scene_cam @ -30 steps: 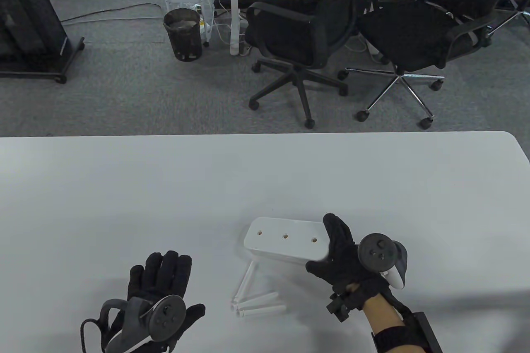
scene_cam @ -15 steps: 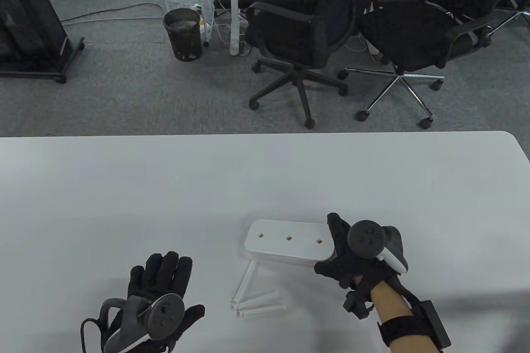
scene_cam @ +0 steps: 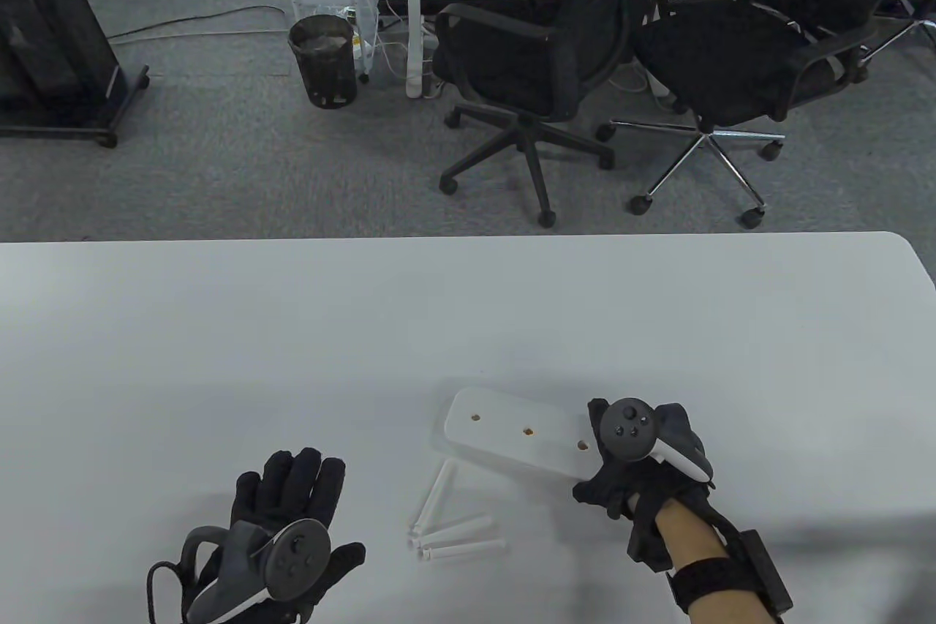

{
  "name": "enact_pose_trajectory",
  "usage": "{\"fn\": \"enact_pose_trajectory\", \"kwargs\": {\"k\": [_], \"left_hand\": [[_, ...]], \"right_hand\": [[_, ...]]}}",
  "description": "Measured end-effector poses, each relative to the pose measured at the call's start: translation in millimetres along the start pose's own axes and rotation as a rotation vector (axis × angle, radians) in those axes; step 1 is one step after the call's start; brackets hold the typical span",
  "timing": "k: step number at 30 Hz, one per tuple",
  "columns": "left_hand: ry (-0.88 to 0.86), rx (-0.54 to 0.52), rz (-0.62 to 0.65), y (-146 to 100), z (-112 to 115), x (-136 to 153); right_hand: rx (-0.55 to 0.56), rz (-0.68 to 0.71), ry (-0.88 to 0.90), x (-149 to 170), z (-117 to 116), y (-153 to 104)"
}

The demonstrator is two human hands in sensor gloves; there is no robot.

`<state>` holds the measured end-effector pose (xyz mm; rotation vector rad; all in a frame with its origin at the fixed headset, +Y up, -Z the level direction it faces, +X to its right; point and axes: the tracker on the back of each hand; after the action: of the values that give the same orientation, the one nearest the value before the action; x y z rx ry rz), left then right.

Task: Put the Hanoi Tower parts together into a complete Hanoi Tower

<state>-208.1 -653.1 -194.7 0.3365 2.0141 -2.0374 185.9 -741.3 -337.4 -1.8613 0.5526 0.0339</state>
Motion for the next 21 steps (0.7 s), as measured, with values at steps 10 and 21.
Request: {"fn": "enact_pose_trajectory", "kwargs": {"k": [10,21], "left_hand": [[0.003,0.018,0.007,0.8,2.2,-2.6],[0.007,0.037,0.013,3.9,7.5,-4.2]], "right_hand": [[-0.061,-0.064,-0.088,0.5,-14.4,4.8],[-0.082,-0.080,-0.099,0.0,-14.1,6.4]]}}
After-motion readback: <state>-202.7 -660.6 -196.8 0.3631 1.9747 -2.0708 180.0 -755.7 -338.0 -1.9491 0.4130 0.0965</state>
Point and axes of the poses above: the tracker on the back of each hand, its own x axis roughly to the little-finger side, its own y axis roughly from the wrist to the fingertips, z = x × y, and after that the axes turned 7 degrees about z, right-handed
